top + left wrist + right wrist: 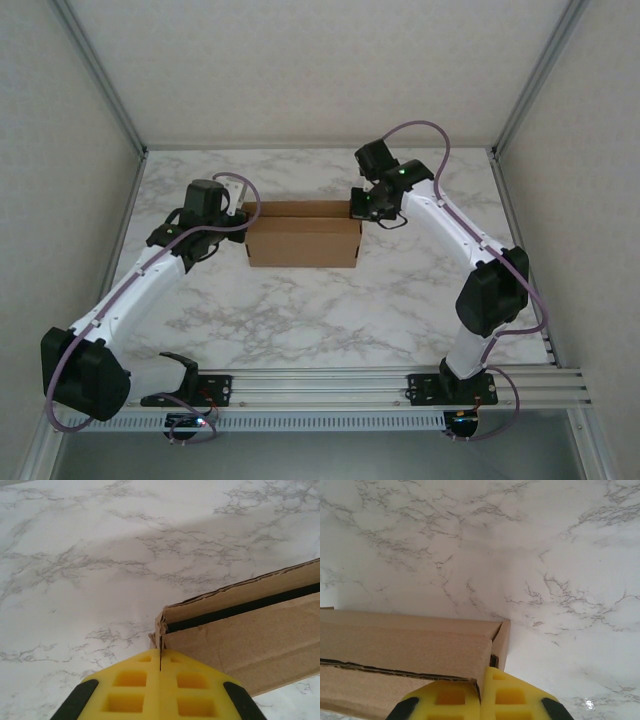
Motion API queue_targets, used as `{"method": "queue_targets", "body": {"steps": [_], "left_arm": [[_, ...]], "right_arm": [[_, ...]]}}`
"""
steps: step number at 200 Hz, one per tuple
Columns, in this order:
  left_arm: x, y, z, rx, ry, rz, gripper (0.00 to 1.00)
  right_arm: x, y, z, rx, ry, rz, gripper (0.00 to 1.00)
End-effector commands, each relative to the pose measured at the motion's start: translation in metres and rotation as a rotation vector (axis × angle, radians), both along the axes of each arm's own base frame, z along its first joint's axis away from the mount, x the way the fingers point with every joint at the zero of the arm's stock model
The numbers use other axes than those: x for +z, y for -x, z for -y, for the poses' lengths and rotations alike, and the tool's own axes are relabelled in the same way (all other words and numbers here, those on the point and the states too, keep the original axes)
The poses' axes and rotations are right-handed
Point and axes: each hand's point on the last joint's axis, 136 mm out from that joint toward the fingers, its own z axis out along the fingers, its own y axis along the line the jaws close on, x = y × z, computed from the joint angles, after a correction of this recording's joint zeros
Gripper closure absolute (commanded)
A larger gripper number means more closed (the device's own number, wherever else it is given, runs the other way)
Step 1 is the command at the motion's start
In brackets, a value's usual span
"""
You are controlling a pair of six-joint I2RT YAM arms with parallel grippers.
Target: Fold the paper box
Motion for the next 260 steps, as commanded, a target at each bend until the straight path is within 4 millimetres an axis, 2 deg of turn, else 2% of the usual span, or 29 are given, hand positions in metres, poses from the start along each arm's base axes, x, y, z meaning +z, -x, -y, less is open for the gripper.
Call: {"method": "queue_targets", "body": {"steps": [1, 42, 71, 126, 186, 238, 260], "left_arm": [[0.006, 0.000, -0.005, 0.022, -0.016, 0.043, 1.00], [0.000, 0.008, -0.015, 0.029, -0.065, 0.077, 1.00], [-0.002, 0.013, -0.012, 0.043, -0.001, 0.094, 1.00], [0.016, 0.009, -0.003, 0.083, 0.141, 0.102, 1.00], [-0.013, 0.012, -0.002, 0.111, 0.167, 0.024, 1.00], [0.001, 0.010, -0.001, 0.135, 0.203, 0.029, 1.00], [-0.008, 0.012, -0.002, 0.141, 0.196, 0.014, 1.00]], "right_arm": [[-0.004, 0.003, 0.001, -0.028, 0.021, 0.006, 0.99], [-0.007, 0.007, 0.003, -0.003, 0.064, 0.049, 1.00], [-0.009, 0.009, 0.003, 0.003, 0.071, 0.053, 1.00], [-0.012, 0.010, 0.000, 0.014, 0.086, 0.053, 1.00], [-0.013, 0.012, 0.001, 0.021, 0.112, 0.056, 1.00], [-0.013, 0.012, 0.001, 0.023, 0.122, 0.056, 1.00], [-0.013, 0.012, 0.001, 0.024, 0.127, 0.058, 1.00]]}}
